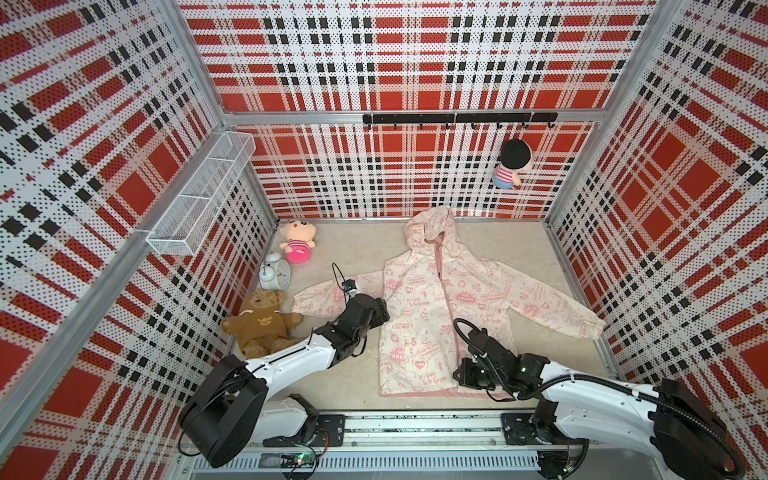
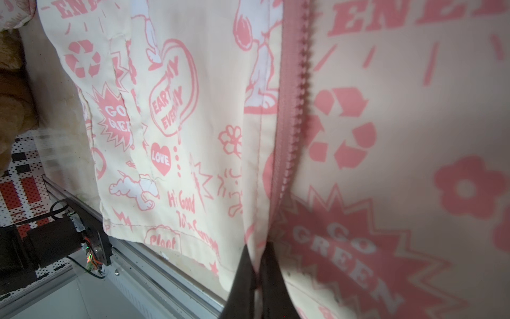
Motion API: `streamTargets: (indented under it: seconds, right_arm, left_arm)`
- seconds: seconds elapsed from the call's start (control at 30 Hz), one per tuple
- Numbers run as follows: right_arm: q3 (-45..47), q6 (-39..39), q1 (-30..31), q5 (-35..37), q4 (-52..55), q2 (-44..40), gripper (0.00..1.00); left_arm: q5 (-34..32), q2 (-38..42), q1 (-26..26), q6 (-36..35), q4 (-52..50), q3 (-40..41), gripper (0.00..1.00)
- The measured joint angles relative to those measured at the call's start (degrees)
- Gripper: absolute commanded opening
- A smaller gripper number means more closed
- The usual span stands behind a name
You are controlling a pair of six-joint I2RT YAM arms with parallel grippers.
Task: Unzip the jacket
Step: Smooth out the jacket at the center of the board.
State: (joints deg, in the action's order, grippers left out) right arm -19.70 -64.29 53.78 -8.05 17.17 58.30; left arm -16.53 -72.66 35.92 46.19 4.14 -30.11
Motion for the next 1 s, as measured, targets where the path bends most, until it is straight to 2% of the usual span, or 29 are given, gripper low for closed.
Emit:
streamTargets:
  seconds: [0.17, 0.4, 0.77, 0.9, 1.0]
  right_arm:
    - [0.07, -2.14, 2.86, 0.83, -3.67, 1.86, 0.03]
    - [4.79, -5.88, 4.63, 0.35, -16.94, 3.41, 0.02]
    - [4.55, -9.35, 8.70, -1.88, -36.39, 13.55, 0.01]
    - [3.89, -10.03, 9.75, -2.38, -40.02, 17.07, 0.00]
    - [1.14, -9.46, 11.06, -2.05, -37.27, 17.57, 0.00]
  left_arm:
    - [0.00, 0.74, 0.00, 0.00, 0.00, 0.52, 0.80]
    - [-0.20, 3.08, 0.00, 0.00, -0.85, 1.20, 0.80]
    - [-0.50, 5.40, -0.15, -0.02, -2.36, 1.90, 0.80]
    - [-0.70, 6.25, -0.22, -0.11, -2.82, 1.90, 0.81]
    - [-0.87, 6.75, -0.26, -0.20, -3.06, 1.90, 0.81]
